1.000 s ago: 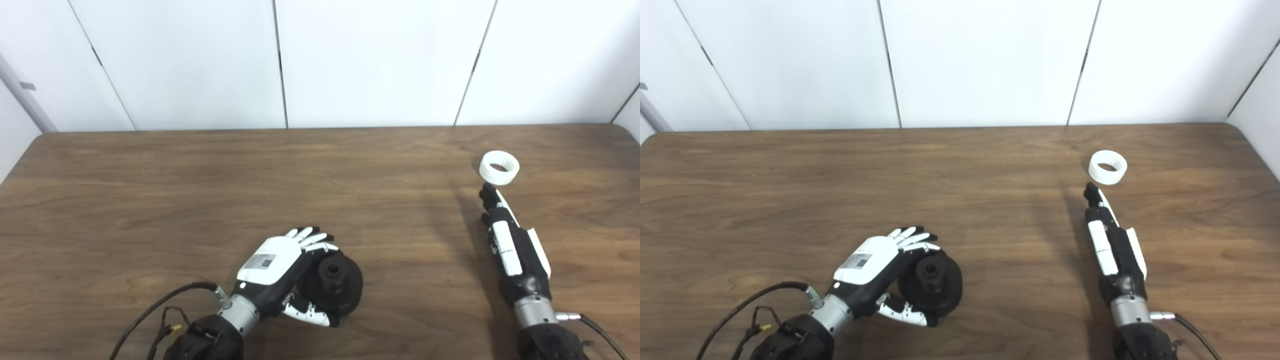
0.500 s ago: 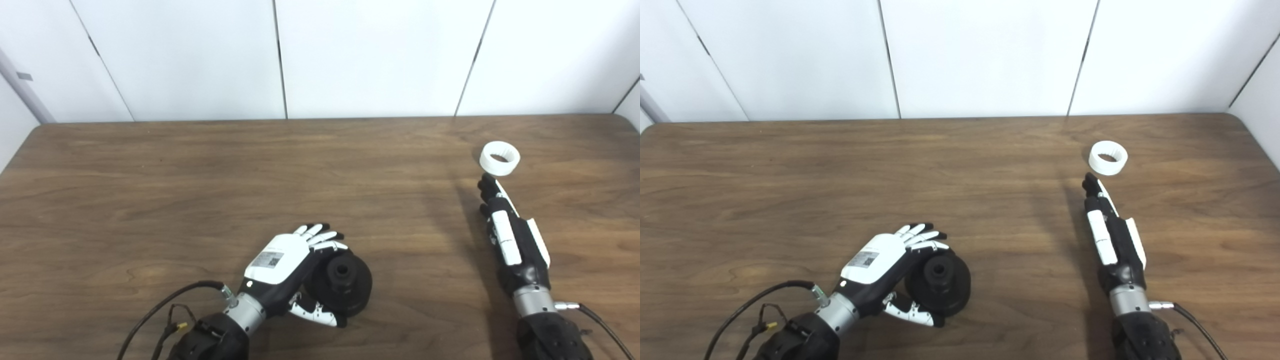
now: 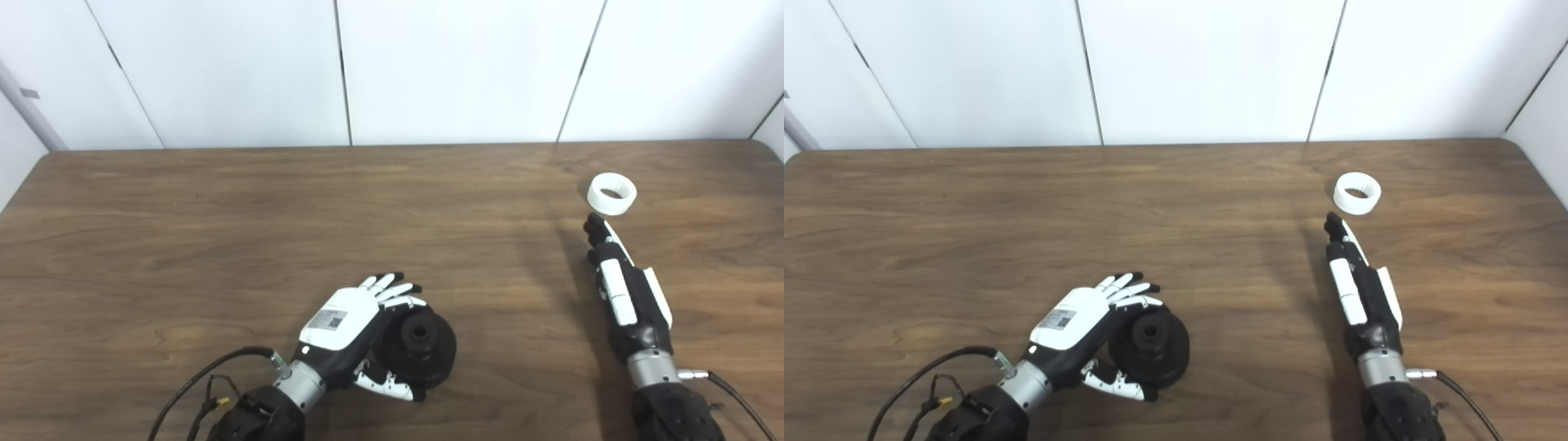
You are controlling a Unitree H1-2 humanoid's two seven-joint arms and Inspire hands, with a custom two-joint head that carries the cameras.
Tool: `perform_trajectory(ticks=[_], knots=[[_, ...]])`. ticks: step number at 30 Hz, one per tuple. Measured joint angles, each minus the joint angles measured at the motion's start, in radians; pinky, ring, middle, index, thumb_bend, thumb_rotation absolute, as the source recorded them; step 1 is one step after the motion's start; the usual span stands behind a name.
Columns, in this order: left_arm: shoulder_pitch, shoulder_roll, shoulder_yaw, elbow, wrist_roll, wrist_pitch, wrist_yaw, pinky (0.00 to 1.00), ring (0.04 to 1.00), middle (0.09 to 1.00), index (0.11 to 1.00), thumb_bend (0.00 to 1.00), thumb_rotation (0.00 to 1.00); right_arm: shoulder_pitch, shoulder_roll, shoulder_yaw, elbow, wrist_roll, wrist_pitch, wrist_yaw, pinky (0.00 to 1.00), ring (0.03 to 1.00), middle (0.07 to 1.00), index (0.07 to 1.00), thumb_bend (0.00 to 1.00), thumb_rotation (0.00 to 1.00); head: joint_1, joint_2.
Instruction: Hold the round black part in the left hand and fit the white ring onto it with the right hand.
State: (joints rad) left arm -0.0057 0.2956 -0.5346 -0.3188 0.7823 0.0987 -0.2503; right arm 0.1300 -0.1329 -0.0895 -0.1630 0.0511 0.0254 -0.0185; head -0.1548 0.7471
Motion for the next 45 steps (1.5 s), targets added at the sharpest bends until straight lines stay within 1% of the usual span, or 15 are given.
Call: perform_trajectory(ticks=[4, 7, 11, 14, 17, 19, 21, 24, 30, 34, 36, 37, 39, 42, 45], knots=[[0.000, 0.000, 0.001, 0.001, -0.003, 0.000, -0.002, 1.00, 0.987, 0.915, 0.491, 0.52, 0.08, 0.000, 0.001, 0.001, 0.002, -0.001, -0.004, 0.000, 1.00, 0.994, 0.954, 0.937, 0.64, 0.90, -0.035, -0.012], [0.000, 0.001, 0.002, 0.002, -0.008, -0.001, -0.003, 1.00, 0.981, 0.911, 0.491, 0.52, 0.08, 0.000, 0.002, 0.003, 0.001, 0.006, -0.004, 0.000, 0.95, 0.994, 0.960, 0.937, 0.61, 0.88, -0.061, -0.020], [0.000, 0.006, 0.004, 0.006, -0.011, -0.006, -0.003, 1.00, 0.982, 0.910, 0.492, 0.52, 0.08, -0.002, -0.001, 0.010, -0.029, 0.003, 0.010, 0.003, 1.00, 0.991, 0.946, 0.917, 0.63, 0.83, -0.094, -0.038], [0.000, 0.007, 0.005, 0.006, -0.012, -0.006, -0.004, 0.99, 0.979, 0.909, 0.492, 0.52, 0.08, -0.011, -0.004, 0.009, -0.057, -0.016, 0.014, 0.001, 1.00, 0.964, 0.929, 0.900, 0.63, 0.73, -0.088, -0.063], [0.001, 0.007, 0.005, 0.006, -0.011, -0.006, -0.005, 0.99, 0.975, 0.906, 0.492, 0.52, 0.08, -0.015, -0.018, 0.004, -0.100, -0.090, 0.069, -0.014, 0.98, 0.941, 0.910, 0.885, 0.70, 0.56, -0.086, -0.074], [0.003, 0.007, 0.005, 0.006, -0.011, -0.008, -0.002, 0.98, 0.973, 0.901, 0.492, 0.52, 0.08, -0.024, -0.028, -0.018, -0.141, -0.119, 0.105, -0.021, 0.97, 0.935, 0.910, 0.884, 0.76, 0.46, -0.086, -0.083], [0.005, 0.007, 0.005, 0.008, -0.011, -0.013, 0.001, 0.99, 0.975, 0.903, 0.492, 0.52, 0.08, -0.043, -0.045, -0.038, -0.170, -0.128, 0.134, -0.023, 0.95, 0.930, 0.908, 0.879, 0.83, 0.38, -0.078, -0.104], [0.006, 0.006, 0.005, 0.015, -0.010, -0.021, 0.007, 0.99, 0.971, 0.898, 0.491, 0.52, 0.08, -0.086, -0.075, -0.066, -0.197, -0.129, 0.169, -0.021, 0.91, 0.924, 0.908, 0.882, 0.88, 0.33, -0.069, -0.118], [0.013, -0.002, 0.005, 0.027, -0.008, -0.033, 0.032, 0.99, 0.964, 0.889, 0.490, 0.52, 0.08, -0.169, -0.140, -0.085, -0.198, -0.138, 0.204, -0.005, 0.89, 0.929, 0.924, 0.884, 0.90, 0.31, -0.072, -0.137], [0.020, -0.007, 0.005, 0.028, -0.007, -0.033, 0.042, 1.00, 0.964, 0.889, 0.490, 0.52, 0.08, -0.196, -0.198, -0.075, -0.174, -0.182, 0.227, 0.022, 0.81, 0.881, 0.907, 0.886, 0.91, 0.32, -0.088, -0.152], [0.021, -0.007, 0.005, 0.028, -0.007, -0.033, 0.043, 1.00, 0.965, 0.890, 0.490, 0.52, 0.08, -0.207, -0.225, -0.073, -0.169, -0.204, 0.243, 0.026, 0.88, 0.909, 0.907, 0.877, 0.92, 0.30, -0.088, -0.152], [0.021, -0.006, 0.005, 0.028, -0.007, -0.033, 0.043, 1.00, 0.965, 0.890, 0.490, 0.52, 0.08, -0.214, -0.236, -0.069, -0.164, -0.223, 0.249, 0.030, 0.91, 0.918, 0.906, 0.872, 0.93, 0.29, -0.101, -0.164], [0.022, -0.006, 0.005, 0.029, -0.007, -0.033, 0.043, 0.99, 0.966, 0.891, 0.490, 0.52, 0.08, -0.237, -0.265, -0.048, -0.146, -0.273, 0.264, 0.040, 0.89, 0.904, 0.895, 0.863, 0.94, 0.29, -0.101, -0.164], [0.021, -0.007, 0.005, 0.034, -0.008, -0.037, 0.048, 0.99, 0.967, 0.893, 0.490, 0.52, 0.08, -0.280, -0.324, -0.001, -0.113, -0.356, 0.321, 0.073, 0.94, 0.948, 0.924, 0.860, 0.96, 0.31, -0.101, -0.172], [0.022, -0.006, 0.005, 0.036, -0.008, -0.043, 0.052, 0.98, 0.962, 0.892, 0.490, 0.52, 0.08, -0.328, -0.378, 0.037, -0.091, -0.424, 0.385, 0.116, 0.94, 0.989, 0.957, 0.856, 0.97, 0.31, -0.108, -0.176]])
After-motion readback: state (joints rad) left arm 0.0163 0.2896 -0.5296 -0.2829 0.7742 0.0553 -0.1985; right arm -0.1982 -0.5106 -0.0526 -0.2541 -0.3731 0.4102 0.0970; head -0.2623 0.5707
